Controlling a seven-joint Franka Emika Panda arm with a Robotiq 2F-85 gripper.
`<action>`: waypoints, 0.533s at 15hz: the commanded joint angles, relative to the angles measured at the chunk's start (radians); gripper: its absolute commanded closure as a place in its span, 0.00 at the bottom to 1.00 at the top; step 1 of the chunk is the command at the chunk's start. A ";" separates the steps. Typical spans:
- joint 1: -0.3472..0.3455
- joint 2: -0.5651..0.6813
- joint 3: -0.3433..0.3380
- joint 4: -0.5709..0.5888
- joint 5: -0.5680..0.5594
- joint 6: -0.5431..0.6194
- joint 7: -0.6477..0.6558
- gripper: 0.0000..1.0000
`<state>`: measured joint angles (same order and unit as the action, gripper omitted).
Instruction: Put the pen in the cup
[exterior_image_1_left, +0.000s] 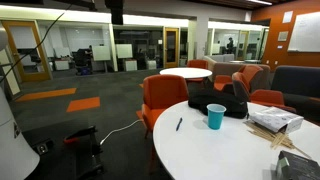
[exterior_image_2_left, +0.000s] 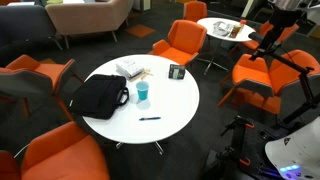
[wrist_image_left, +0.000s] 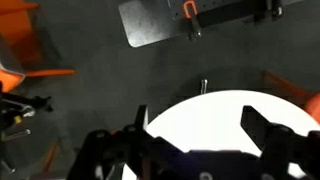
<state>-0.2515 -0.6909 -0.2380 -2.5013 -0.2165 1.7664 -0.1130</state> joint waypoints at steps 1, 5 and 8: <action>0.006 0.000 -0.005 0.002 -0.003 -0.003 0.003 0.00; 0.027 0.047 0.009 0.013 -0.005 0.046 0.006 0.00; 0.107 0.199 0.060 0.050 0.006 0.193 0.003 0.00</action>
<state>-0.2004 -0.6303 -0.2133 -2.5005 -0.2157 1.8692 -0.1118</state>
